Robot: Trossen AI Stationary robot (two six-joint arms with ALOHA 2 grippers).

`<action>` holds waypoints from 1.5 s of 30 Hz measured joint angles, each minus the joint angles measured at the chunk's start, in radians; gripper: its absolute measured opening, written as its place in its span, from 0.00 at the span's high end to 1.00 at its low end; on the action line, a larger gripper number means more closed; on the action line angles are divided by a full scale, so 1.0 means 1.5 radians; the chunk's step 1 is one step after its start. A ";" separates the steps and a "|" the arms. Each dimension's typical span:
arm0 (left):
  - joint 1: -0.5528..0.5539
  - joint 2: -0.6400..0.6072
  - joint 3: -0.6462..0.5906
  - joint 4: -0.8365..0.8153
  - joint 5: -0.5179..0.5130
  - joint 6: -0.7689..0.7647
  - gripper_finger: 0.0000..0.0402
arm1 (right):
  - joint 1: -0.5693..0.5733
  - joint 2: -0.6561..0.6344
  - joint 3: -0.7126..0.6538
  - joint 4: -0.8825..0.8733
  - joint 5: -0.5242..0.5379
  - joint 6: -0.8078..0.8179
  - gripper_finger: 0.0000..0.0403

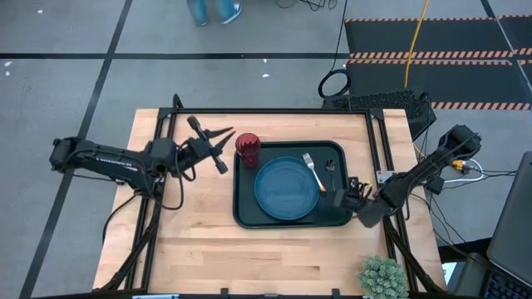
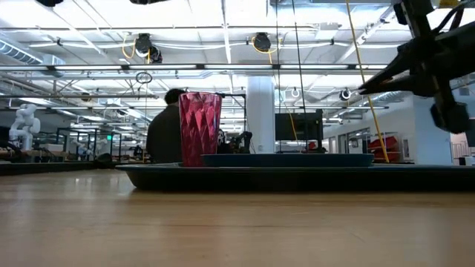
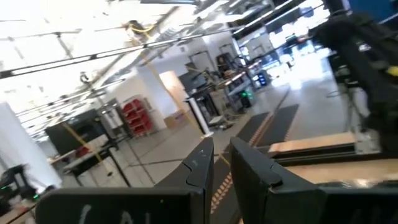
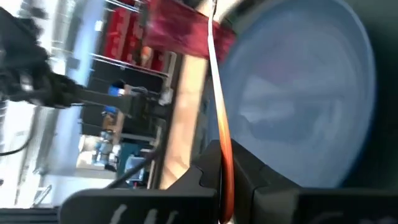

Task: Pick and place plate/cup/fork/spoon on tray
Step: Put the orange fork to the right of the blue plate on the blue tray

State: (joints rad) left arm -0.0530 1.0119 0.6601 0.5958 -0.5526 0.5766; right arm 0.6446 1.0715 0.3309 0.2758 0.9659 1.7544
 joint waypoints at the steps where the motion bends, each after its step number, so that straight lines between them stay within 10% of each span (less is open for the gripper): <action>1: 0.009 0.000 0.000 0.001 0.000 0.000 0.86 | 0.008 0.013 0.013 -0.027 0.000 0.035 1.00; 10: 0.087 0.001 0.000 0.005 0.002 0.006 0.86 | 0.070 0.081 0.111 -0.256 -0.002 0.325 1.00; 27: 0.297 0.003 -0.014 -0.011 0.149 -0.100 0.86 | 0.018 0.073 0.133 -0.443 -0.140 0.337 1.00; 45: 0.323 0.006 -0.014 -0.011 0.179 -0.129 0.86 | 0.010 0.026 0.168 -0.660 -0.281 0.320 1.00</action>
State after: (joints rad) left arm 0.4316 1.0210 0.6388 0.5793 -0.2848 0.3828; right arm 0.6601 1.1110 0.5827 -0.7142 0.5437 2.2341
